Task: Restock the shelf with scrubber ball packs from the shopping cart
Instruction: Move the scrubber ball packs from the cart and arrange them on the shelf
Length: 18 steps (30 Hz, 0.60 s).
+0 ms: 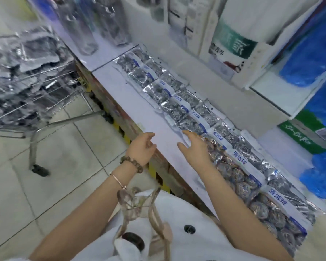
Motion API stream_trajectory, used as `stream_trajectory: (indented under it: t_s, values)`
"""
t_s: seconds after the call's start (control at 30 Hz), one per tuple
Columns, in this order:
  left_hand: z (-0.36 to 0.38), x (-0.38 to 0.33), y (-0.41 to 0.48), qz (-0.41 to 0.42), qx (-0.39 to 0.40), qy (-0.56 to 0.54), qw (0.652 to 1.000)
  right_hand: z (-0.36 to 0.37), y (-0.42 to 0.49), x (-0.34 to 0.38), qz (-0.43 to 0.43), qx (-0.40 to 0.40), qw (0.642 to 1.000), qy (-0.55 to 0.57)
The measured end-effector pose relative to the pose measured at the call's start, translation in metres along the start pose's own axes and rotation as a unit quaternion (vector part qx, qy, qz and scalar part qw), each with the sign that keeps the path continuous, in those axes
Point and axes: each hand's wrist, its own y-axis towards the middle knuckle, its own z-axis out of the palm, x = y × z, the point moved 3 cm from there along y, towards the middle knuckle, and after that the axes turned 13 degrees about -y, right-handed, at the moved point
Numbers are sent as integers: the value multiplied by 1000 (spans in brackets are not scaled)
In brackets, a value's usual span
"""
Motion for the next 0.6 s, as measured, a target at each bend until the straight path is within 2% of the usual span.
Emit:
stream_trajectory:
  t_s: [0.13, 0.3, 0.6]
  values:
    - [-87, 45, 10, -19, -62, -3, 998, 39, 34, 93, -61, 23, 998, 9]
    - [-187, 111, 11, -87, -144, -25, 985, 91, 68, 196, -134, 49, 990, 3]
    - [-301, 181, 21, -146, -238, -34, 960, 160, 127, 302, -191, 122, 973, -32]
